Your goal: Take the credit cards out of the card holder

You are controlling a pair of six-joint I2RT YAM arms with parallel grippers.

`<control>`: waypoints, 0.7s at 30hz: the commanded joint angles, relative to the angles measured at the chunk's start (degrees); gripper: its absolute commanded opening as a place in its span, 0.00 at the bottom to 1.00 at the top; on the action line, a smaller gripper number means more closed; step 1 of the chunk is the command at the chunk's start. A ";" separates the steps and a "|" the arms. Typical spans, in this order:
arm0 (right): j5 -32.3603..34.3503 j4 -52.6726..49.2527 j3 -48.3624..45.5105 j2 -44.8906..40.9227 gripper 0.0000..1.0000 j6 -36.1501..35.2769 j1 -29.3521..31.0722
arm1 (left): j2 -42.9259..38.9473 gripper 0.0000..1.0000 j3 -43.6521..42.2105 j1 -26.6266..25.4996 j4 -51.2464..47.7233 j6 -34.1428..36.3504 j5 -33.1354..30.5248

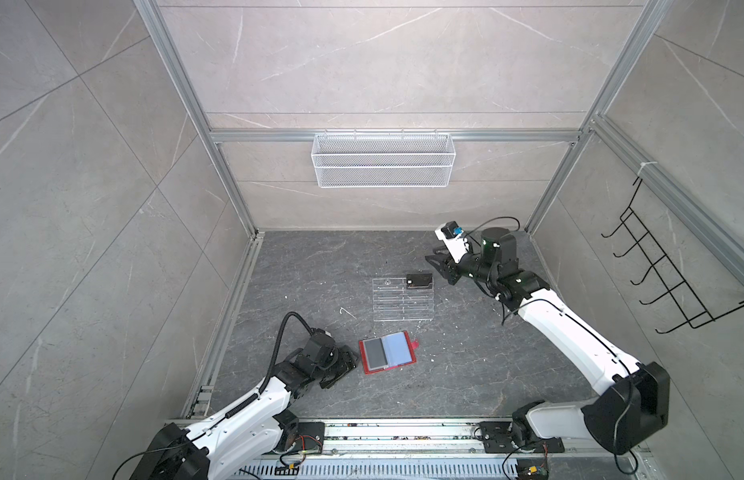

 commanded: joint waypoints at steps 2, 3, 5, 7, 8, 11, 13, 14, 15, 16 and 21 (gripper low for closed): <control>-1.05 -4.29 -6.94 -0.81 0.28 16.09 6.45 | 1.17 0.70 -3.97 -0.07 12.07 -7.15 3.99; 0.30 -5.29 -7.95 -0.80 0.26 16.82 8.31 | 1.48 0.69 -4.53 -0.07 13.51 -7.73 4.00; 0.31 -4.58 -11.04 -0.39 0.24 19.46 11.25 | 2.42 0.66 -4.81 -0.06 15.21 -8.24 4.28; 0.08 -1.40 -14.85 0.71 0.22 23.89 13.65 | 3.76 0.63 -4.77 -0.10 17.03 -8.42 4.64; 0.26 -0.52 -15.88 1.29 0.21 24.82 14.64 | 4.47 0.63 -4.69 -0.16 17.86 -8.52 5.01; 1.53 2.24 -18.39 3.75 0.19 27.42 17.22 | 7.74 0.59 -4.41 -0.15 19.55 -8.84 5.50; 2.74 3.33 -19.24 6.16 0.15 28.24 18.34 | 10.11 0.57 -4.76 -0.11 22.10 -8.95 5.67; 3.10 3.22 -19.44 7.58 0.14 28.49 18.52 | 10.92 0.57 -4.85 -0.13 23.17 -8.86 5.67; 3.20 3.38 -19.82 9.05 0.14 28.98 18.74 | 12.00 0.57 -4.94 -0.13 24.64 -8.75 5.94; 3.49 4.24 -20.47 10.17 0.14 29.63 18.86 | 13.13 0.56 -5.08 -0.11 26.25 -8.88 6.11; 5.74 4.82 -22.09 15.05 0.12 31.01 19.11 | 18.13 0.41 -4.73 -0.11 33.59 -9.16 6.59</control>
